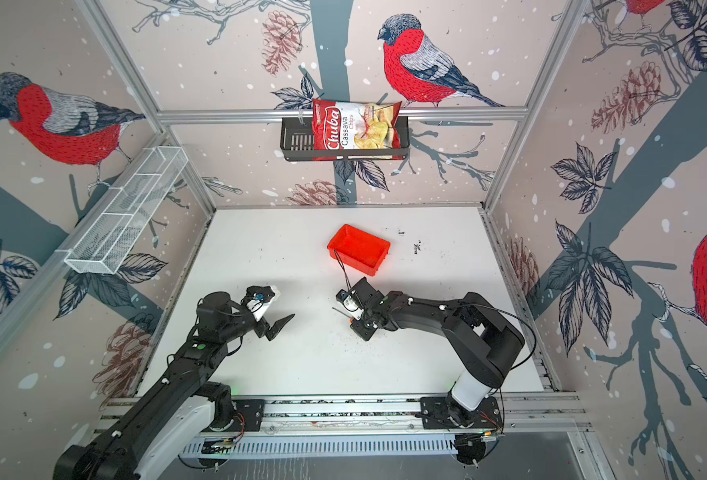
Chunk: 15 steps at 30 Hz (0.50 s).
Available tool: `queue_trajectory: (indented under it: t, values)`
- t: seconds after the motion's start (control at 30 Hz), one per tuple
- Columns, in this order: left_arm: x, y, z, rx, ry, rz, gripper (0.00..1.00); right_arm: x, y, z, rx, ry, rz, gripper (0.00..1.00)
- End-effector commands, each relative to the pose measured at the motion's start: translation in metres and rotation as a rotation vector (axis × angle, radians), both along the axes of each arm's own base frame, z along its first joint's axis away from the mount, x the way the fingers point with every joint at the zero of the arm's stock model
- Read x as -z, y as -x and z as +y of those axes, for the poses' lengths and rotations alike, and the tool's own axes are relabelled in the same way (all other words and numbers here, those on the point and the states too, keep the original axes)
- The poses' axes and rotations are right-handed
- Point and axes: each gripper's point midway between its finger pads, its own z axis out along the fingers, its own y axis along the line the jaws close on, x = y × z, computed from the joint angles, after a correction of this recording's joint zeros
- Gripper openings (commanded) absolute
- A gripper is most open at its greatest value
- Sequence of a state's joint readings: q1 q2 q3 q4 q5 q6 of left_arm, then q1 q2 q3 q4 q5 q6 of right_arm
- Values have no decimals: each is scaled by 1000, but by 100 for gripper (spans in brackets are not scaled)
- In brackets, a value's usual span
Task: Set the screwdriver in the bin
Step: 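Lower the right gripper and close it on the screwdriver handle, then lift the screwdriver with the right gripper and carry it over the red bin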
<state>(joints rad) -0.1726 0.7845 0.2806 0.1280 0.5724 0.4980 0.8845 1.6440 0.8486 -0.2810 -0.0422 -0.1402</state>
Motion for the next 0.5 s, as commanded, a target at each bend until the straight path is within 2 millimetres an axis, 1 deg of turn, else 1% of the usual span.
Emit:
queue_trajectory:
  t: [0.0,0.23,0.47]
  values:
    - [-4,-2,0,-8,15,-2,99,-5,2,1,-25,-5,-2,14]
    - [-6,-2,-1,-5,25,-6,99,-18,-2,6,-28,-43,-28,14]
    - [-11,-5,0,-23,33,-20,99,-43,-16,12,-30,-64,-110,13]
